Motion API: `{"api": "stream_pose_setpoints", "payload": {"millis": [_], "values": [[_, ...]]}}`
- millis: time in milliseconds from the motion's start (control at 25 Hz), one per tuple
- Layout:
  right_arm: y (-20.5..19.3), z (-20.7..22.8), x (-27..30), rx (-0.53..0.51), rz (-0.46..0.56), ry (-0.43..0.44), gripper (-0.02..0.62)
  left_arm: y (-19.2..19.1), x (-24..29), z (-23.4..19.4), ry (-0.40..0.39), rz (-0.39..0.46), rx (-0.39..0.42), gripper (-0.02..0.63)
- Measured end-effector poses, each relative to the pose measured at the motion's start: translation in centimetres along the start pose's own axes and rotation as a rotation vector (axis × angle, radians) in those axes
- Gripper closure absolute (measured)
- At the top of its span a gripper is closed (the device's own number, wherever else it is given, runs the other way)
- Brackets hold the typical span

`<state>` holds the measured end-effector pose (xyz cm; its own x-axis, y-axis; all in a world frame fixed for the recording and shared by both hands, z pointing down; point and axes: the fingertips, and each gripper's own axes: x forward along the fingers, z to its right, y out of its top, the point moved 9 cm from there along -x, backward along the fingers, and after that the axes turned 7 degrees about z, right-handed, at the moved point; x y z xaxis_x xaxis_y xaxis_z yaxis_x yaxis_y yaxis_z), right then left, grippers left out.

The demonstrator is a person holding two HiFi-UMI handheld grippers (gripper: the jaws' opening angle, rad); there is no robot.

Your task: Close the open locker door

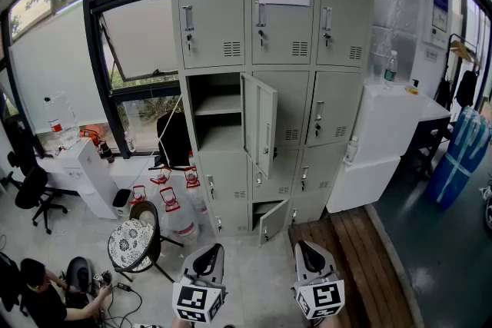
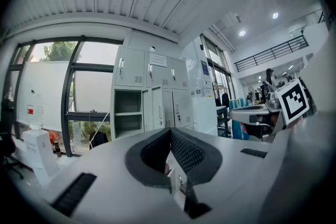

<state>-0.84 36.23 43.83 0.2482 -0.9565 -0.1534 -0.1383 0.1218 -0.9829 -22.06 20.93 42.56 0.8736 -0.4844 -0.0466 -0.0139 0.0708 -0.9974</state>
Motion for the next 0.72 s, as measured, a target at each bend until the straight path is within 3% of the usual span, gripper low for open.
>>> {"api": "stream_pose_setpoints", "payload": {"millis": [400, 720], "values": [[-1.0, 1.9, 0.0, 0.007, 0.008, 0.0, 0.577, -0.5, 1.8, 1.1, -0.013, -0.006, -0.005, 0.584], [-2.2, 4.1, 4.7, 0.002, 0.001, -0.011, 0.577, -1.3, 7.4, -0.7, -0.03, -0.004, -0.011, 0.584]]}}
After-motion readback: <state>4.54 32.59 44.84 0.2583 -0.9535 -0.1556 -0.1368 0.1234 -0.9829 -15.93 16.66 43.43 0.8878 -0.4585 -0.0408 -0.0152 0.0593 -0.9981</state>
